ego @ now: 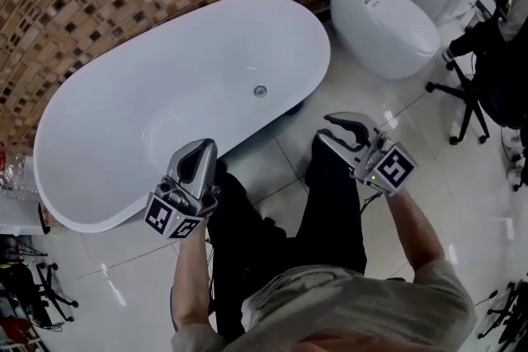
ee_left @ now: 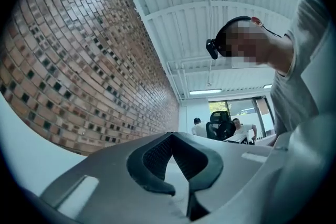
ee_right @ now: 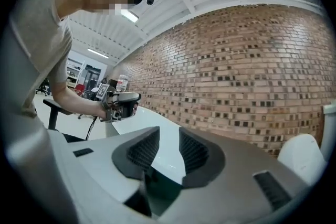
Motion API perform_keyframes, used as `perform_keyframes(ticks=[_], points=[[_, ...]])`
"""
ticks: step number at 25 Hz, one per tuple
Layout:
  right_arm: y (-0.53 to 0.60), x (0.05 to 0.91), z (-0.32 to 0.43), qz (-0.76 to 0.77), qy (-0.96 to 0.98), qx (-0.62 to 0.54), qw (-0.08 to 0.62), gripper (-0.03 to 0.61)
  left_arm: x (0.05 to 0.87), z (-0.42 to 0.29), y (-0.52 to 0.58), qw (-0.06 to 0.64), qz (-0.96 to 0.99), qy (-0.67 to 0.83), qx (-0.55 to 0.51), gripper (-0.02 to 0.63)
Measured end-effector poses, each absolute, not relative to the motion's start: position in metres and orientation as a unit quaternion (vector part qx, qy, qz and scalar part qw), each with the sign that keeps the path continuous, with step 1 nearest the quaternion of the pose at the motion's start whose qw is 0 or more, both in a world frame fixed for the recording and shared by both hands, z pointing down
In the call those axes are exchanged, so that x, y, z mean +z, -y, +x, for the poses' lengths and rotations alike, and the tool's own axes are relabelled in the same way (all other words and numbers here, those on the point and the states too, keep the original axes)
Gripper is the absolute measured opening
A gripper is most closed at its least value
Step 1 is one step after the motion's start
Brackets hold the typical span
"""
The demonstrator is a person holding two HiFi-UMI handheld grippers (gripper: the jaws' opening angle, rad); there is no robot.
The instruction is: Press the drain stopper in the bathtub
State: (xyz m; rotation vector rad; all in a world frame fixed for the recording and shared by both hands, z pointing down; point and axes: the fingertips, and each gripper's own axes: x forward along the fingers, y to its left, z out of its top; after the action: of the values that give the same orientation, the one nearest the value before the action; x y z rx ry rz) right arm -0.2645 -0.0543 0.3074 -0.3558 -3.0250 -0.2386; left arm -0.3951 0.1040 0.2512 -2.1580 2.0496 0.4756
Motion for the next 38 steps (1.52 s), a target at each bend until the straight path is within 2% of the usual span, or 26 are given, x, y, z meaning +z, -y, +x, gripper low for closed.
perform_keyframes(ticks=[4,8,14,23,29,33,34,38], points=[[0.071,0.309,-0.314,-0.122,0.986,-0.097,0.056,0.129,0.26,-0.439,-0.087,0.068,-0.707,-0.693,0.127,-0.009],[0.093,0.314,-0.376,-0.134,0.983,-0.121,0.038,0.129,0.28,-0.477,-0.057,0.069,-0.706,-0.699,0.095,-0.009],[0.114,0.357,-0.483,-0.159,0.979,-0.1,0.078,0.129,0.323,-0.54,-0.011,0.033,-0.708,-0.699,0.094,-0.009],[0.182,0.515,-0.614,-0.171,0.951,-0.09,0.243,0.129,0.381,-0.619,0.048,0.015,-0.706,-0.704,0.071,-0.009],[0.206,0.629,-0.641,-0.205,0.896,-0.129,0.373,0.124,0.396,-0.637,0.046,-0.001,-0.685,-0.721,0.105,-0.009],[0.206,0.71,-0.642,-0.269,0.817,-0.219,0.46,0.089,0.396,-0.646,0.038,-0.026,-0.676,-0.721,0.15,-0.009],[0.203,0.727,-0.642,-0.283,0.802,-0.233,0.472,0.036,0.397,-0.648,0.038,-0.032,-0.673,-0.722,0.156,-0.01],[0.197,0.78,-0.654,-0.316,0.763,-0.257,0.502,0.002,0.402,-0.657,0.043,-0.035,-0.664,-0.728,0.166,-0.01]])
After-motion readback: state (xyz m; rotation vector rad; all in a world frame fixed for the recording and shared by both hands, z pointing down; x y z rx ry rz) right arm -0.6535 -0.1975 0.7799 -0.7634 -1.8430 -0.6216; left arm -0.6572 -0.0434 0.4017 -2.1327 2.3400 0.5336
